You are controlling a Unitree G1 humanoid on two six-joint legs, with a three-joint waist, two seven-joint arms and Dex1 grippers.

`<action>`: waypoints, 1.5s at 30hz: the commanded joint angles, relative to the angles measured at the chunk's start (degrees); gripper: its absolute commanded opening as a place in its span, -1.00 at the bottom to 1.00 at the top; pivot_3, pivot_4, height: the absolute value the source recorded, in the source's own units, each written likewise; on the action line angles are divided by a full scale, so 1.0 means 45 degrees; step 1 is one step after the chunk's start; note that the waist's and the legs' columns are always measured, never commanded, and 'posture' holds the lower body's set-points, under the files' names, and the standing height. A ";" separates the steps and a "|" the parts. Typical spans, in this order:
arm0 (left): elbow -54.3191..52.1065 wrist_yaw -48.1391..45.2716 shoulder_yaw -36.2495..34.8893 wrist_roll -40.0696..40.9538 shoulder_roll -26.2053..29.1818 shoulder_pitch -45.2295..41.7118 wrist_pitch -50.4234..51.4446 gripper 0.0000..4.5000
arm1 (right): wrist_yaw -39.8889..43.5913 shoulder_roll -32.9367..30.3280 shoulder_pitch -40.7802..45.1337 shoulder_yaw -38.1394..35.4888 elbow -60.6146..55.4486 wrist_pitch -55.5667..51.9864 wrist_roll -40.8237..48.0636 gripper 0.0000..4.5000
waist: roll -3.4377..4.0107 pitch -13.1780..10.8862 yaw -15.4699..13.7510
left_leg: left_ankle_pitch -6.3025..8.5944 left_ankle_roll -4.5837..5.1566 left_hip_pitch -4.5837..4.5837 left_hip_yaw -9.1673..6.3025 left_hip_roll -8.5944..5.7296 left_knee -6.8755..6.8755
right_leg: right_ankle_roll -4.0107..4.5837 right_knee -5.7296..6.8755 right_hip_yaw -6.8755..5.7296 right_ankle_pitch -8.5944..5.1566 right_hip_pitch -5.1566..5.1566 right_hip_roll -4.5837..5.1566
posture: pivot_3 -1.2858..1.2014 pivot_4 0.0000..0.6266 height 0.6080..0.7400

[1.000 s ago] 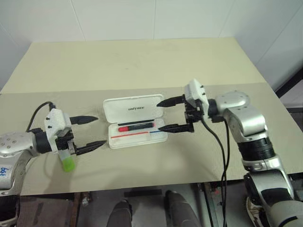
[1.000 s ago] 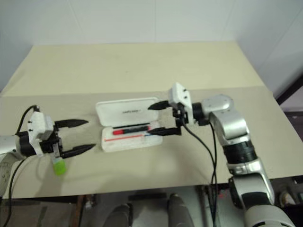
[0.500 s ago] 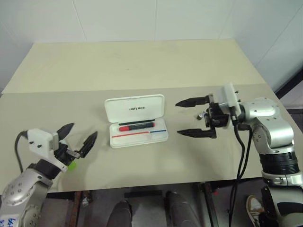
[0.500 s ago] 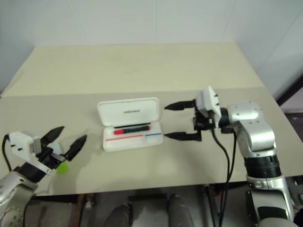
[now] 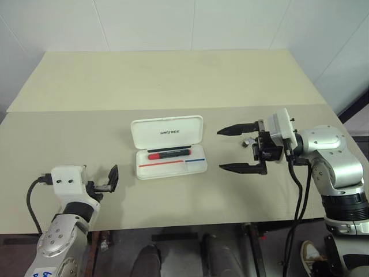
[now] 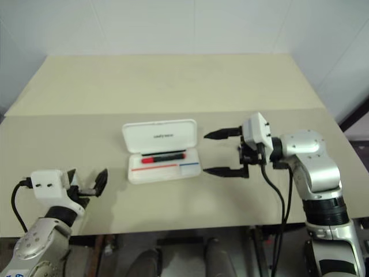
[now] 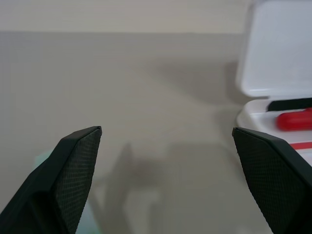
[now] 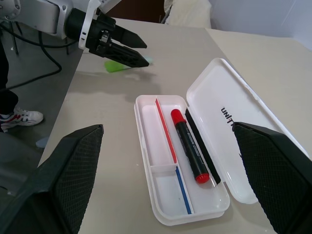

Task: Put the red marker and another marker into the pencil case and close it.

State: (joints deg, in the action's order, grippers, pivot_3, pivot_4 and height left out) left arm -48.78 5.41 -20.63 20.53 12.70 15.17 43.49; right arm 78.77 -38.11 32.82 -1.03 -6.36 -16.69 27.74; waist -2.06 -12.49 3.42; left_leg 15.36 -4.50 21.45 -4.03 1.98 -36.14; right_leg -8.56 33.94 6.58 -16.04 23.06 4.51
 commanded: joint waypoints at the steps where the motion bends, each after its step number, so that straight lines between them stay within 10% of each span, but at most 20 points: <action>1: -0.1311 0.1234 0.0136 -0.0711 -0.0672 0.0437 0.1013 1.00 | 0.0095 -0.0214 0.0330 -0.0150 0.0015 0.0214 0.0229 0.99 | 0.0000 0.0000 -0.0022 | 0.0001 0.0000 0.0000 0.0001 -0.0001 0.0000 | 0.0000 -0.0008 0.0001 0.0000 -0.0006 0.0002 | 0.03 -0.52 1.00; 35: -0.0679 0.1818 -0.0932 -0.2466 -0.3372 -0.0747 0.4328 1.00 | -0.0038 -0.1378 -0.0576 -0.0938 0.0505 0.0975 0.0669 0.99 | -0.0011 0.0004 -0.0058 | 0.0009 -0.0010 -0.0005 -0.0002 -0.0007 -0.0015 | 0.0001 -0.0062 -0.0003 0.0000 -0.0043 0.0002 | 0.03 -0.52 1.00; 45: -0.0461 0.1315 -0.1152 -0.2689 -0.3202 -0.0966 0.4346 -0.29 | -0.0540 -0.1242 -0.0505 -0.0876 0.0026 0.0796 0.0947 1.00 | -0.0012 0.0005 0.0014 | 0.0010 -0.0010 -0.0039 -0.0002 -0.0006 -0.0016 | 0.0002 -0.0065 -0.0003 0.0000 -0.0071 0.0001 | 0.03 -0.52 1.00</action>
State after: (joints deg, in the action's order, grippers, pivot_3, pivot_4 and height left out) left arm -51.07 11.19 -24.16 9.32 -2.12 10.19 62.60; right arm 76.92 -43.54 30.17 -3.03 -4.32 -13.03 30.82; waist -2.11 -12.47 3.49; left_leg 15.40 -4.55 21.27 -4.04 1.95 -36.21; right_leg -8.55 33.65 6.57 -16.04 22.74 4.51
